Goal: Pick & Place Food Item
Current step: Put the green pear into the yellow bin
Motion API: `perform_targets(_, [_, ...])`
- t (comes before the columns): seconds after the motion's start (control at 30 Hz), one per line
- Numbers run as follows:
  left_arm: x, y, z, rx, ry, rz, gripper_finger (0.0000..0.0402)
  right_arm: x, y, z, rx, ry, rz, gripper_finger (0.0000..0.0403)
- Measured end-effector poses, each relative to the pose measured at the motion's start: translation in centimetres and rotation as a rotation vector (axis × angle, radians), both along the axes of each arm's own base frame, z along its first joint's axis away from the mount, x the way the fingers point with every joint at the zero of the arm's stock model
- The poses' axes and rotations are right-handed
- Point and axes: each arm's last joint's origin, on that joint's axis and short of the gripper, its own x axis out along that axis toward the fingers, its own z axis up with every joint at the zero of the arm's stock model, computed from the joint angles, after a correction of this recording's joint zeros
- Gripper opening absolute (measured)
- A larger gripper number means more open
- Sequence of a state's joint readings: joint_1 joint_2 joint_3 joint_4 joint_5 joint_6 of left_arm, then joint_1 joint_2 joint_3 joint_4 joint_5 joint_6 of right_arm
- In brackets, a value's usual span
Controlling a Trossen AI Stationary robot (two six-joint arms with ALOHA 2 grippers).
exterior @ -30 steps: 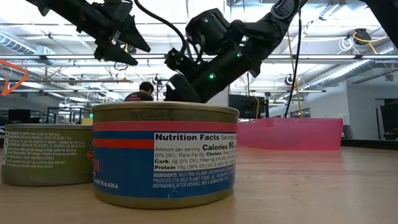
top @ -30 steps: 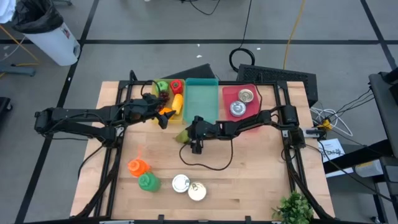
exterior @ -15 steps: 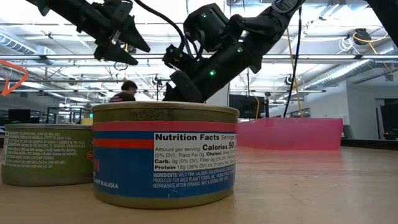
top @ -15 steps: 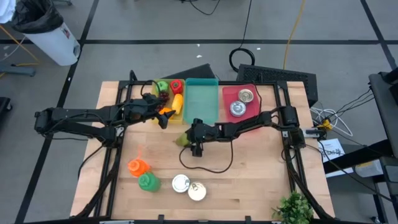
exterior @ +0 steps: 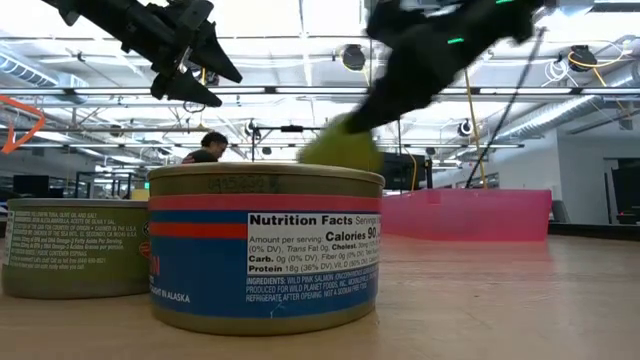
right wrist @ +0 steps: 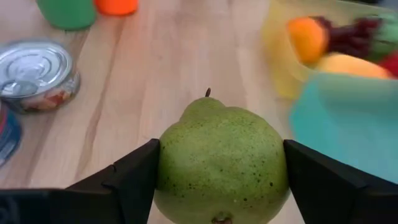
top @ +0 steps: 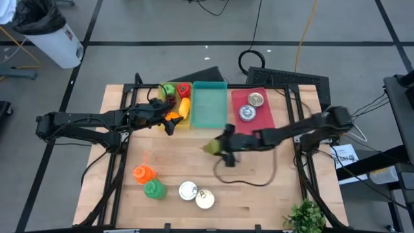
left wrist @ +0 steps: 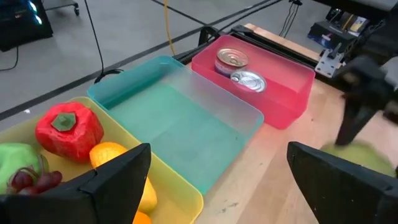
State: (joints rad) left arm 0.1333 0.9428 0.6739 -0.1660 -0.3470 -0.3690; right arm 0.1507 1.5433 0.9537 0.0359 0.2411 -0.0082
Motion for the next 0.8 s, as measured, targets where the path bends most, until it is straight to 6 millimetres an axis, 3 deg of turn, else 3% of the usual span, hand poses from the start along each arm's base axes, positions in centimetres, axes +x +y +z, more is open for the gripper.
perform_targets(0.17, [0.7, 0.0, -0.3, -0.038, -0.02, -0.015, 0.0372, -5.3, 1.3, 0.4, 0.011, -0.223, -0.021, 0.0291])
perform_targets(0.33, [3.4, -0.4, -1.2, -0.02, -0.05, -0.208, 0.0365, -8.6, 1.2, 0.6, 0.02, -0.433, -0.018, 0.0289])
perform_targets(0.57, [8.1, -2.0, -2.9, 0.093, -0.193, -0.485, 0.0356, -9.9, 0.8, 0.8, 0.012, -0.495, -0.01, 0.0289])
perform_targets(0.8, [10.8, -4.2, -4.6, 0.17, -0.292, -0.636, 0.0359, -9.9, 0.8, 0.9, -0.003, -0.497, -0.003, 0.0289])
